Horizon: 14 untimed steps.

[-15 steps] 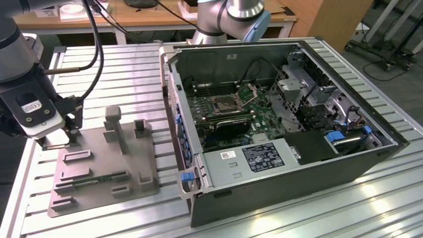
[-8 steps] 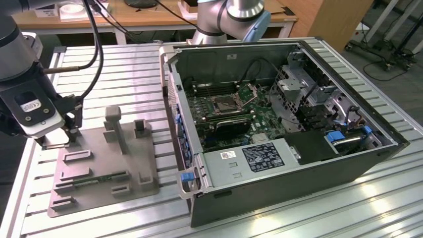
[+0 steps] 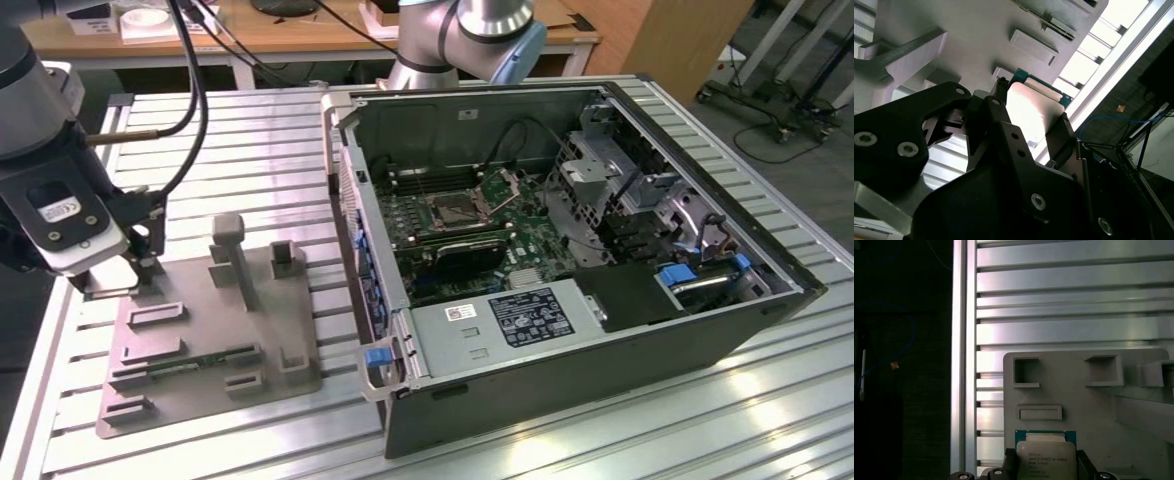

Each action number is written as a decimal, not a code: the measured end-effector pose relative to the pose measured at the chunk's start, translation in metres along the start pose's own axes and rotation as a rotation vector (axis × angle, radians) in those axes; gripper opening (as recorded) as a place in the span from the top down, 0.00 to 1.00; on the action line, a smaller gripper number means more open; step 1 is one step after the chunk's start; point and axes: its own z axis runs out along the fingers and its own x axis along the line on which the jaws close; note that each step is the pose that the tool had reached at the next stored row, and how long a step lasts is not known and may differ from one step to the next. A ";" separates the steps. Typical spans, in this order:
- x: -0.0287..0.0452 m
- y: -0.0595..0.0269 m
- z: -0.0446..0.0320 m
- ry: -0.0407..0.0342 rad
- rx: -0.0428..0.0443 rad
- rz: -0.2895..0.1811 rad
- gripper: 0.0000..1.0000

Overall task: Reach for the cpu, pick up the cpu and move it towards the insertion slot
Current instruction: 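Pick up the cpu and move it towards the insertion slot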

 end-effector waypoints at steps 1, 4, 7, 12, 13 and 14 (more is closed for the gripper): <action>0.0000 0.0000 -0.0003 -0.0001 0.0000 0.000 0.45; 0.0000 0.0001 -0.0012 0.0000 0.0000 0.000 0.45; 0.0000 0.0001 -0.0020 0.0000 0.0000 0.000 0.45; 0.0000 0.0003 -0.0054 0.0001 -0.0014 -0.001 0.45; 0.0000 0.0003 -0.0056 0.0001 -0.0014 -0.001 0.45; 0.0000 0.0003 -0.0057 0.0001 -0.0014 -0.001 0.45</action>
